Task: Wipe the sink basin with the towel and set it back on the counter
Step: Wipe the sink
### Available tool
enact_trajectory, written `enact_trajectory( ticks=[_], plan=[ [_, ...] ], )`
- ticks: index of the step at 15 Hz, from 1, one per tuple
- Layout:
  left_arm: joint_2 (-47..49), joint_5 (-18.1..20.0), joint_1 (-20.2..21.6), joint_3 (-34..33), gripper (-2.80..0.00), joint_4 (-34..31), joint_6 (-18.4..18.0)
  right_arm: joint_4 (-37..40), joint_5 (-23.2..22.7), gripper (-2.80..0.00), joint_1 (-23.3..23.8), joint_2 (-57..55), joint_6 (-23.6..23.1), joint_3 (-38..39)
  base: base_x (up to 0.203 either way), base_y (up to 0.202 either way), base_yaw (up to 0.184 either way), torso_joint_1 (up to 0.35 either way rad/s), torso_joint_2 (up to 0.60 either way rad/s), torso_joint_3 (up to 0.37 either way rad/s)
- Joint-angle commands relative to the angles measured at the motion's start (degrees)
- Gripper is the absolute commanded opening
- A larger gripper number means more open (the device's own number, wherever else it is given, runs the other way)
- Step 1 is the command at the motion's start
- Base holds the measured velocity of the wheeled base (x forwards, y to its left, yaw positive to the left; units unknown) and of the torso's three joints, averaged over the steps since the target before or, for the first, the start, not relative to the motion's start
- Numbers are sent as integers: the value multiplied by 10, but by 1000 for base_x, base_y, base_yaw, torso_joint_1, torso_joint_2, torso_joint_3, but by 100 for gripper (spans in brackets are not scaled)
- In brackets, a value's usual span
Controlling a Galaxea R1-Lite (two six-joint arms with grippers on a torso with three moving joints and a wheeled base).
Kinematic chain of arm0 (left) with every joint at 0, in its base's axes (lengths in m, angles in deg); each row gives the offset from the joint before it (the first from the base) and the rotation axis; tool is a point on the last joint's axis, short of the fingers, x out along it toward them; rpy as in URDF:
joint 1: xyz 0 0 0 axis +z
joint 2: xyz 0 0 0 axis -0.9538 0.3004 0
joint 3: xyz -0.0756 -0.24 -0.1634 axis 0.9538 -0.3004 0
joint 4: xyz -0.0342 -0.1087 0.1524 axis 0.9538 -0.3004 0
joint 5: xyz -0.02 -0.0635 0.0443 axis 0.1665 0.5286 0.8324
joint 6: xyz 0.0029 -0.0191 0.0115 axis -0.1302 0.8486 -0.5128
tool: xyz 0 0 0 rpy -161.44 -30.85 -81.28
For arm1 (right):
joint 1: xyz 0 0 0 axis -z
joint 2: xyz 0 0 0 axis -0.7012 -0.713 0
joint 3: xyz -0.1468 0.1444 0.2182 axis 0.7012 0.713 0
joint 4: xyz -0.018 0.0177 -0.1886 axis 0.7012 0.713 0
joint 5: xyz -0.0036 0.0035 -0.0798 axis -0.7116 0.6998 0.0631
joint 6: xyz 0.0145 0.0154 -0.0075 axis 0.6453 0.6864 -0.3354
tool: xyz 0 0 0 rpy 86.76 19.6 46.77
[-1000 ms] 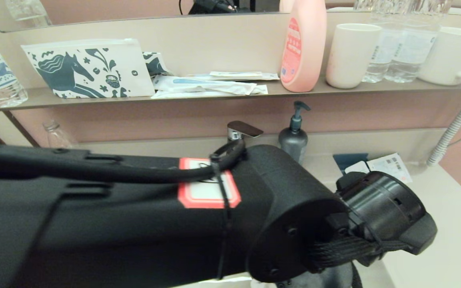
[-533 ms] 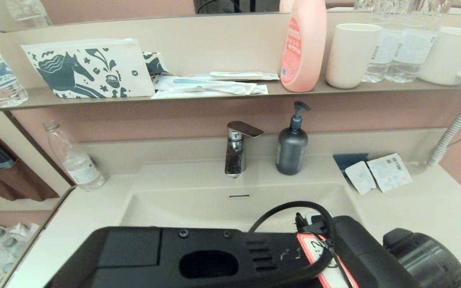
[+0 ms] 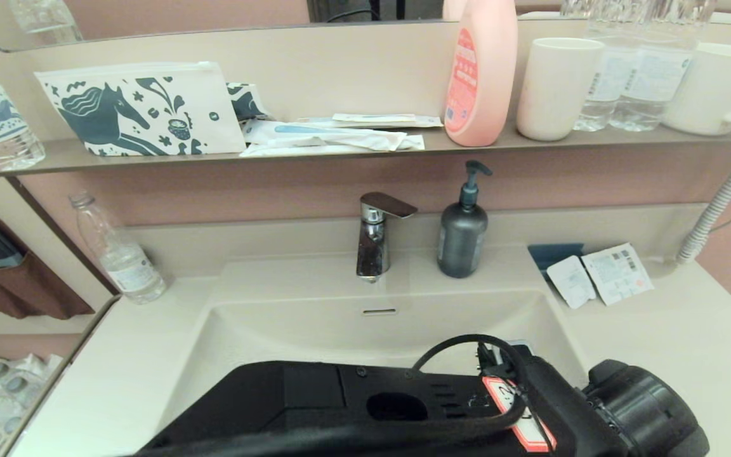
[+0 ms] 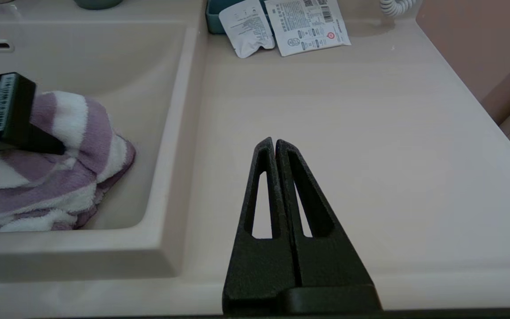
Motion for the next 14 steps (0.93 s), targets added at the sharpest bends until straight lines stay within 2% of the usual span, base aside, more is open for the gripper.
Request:
enact_trajectory(
  ticks=[1, 6, 9, 14],
  plan=[
    [7, 18, 8, -4, -280, 16, -1, 0, 0, -280, 0, 0, 0, 0, 0, 0, 0, 0, 0, 0],
    [7, 19, 35, -77, -280, 35, -12, 0, 0, -280, 0, 0, 0, 0, 0, 0, 0, 0, 0, 0],
    [-14, 26, 73, -138, -280, 89, -53, 0, 0, -280, 0, 0, 0, 0, 0, 0, 0, 0, 0, 0],
    [-58, 44, 83, -236, -280, 98, -60, 0, 0, -280, 1, 0, 0, 0, 0, 0, 0, 0, 0, 0]
  ],
)
